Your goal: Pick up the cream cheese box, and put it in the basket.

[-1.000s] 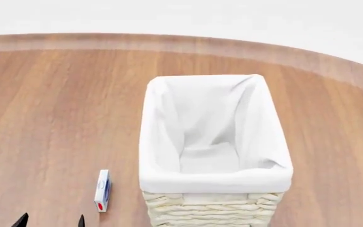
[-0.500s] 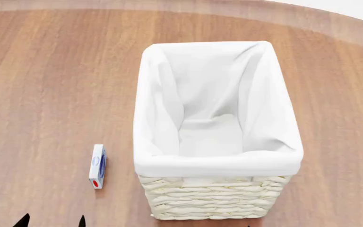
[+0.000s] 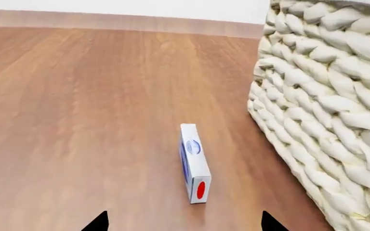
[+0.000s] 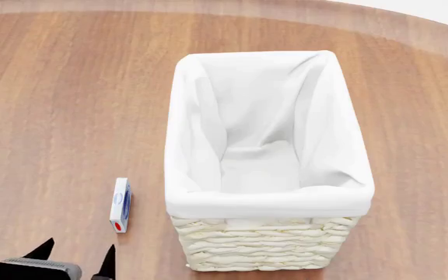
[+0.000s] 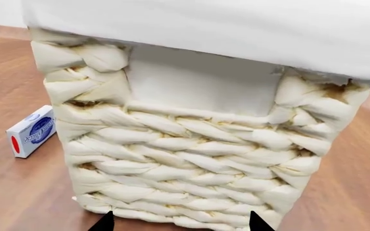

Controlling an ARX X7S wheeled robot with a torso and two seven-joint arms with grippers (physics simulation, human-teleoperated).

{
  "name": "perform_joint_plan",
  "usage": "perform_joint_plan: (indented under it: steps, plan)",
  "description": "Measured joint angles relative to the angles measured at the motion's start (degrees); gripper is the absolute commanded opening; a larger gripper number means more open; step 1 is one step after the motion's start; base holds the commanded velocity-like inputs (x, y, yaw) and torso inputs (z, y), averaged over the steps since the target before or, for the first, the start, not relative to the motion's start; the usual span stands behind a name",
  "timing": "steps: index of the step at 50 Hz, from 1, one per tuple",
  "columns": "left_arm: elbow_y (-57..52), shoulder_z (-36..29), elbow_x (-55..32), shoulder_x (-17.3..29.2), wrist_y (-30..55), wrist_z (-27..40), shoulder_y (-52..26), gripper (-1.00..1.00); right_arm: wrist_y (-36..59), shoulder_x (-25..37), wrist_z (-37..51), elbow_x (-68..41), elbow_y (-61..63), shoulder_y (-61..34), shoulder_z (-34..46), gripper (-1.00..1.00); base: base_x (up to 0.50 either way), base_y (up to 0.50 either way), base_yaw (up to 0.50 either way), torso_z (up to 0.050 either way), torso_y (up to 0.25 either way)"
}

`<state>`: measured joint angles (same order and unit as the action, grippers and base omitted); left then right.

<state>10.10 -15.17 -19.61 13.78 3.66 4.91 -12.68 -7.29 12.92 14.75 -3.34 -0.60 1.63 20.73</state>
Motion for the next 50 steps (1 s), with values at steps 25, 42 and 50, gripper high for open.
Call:
perform_joint_plan:
  steps: [25, 42, 50]
  plan:
    - [15.5, -0.9, -4.8, -1.9, 2.9, -9.1, -12.4, 1.00, 0.0, 0.3, 0.6, 0.4, -0.2, -0.3, 1.5, 1.00, 0.00, 0.00, 0.00, 0.000, 0.000]
    - [29.2, -0.8, -5.1, -4.3, 0.8, -12.0, -20.4, 1.00, -0.9, 0.3, 0.7, 0.4, -1.7, -0.7, 2.5, 1.00, 0.00, 0.00, 0.00, 0.000, 0.000]
    - [40.0, 0.0, -5.2, -5.9, -2.0, -13.6, -26.1, 1.00, -1.5, 0.5, 0.8, 0.3, -2.2, -0.6, 2.8, 1.00, 0.00, 0.00, 0.00, 0.000, 0.000]
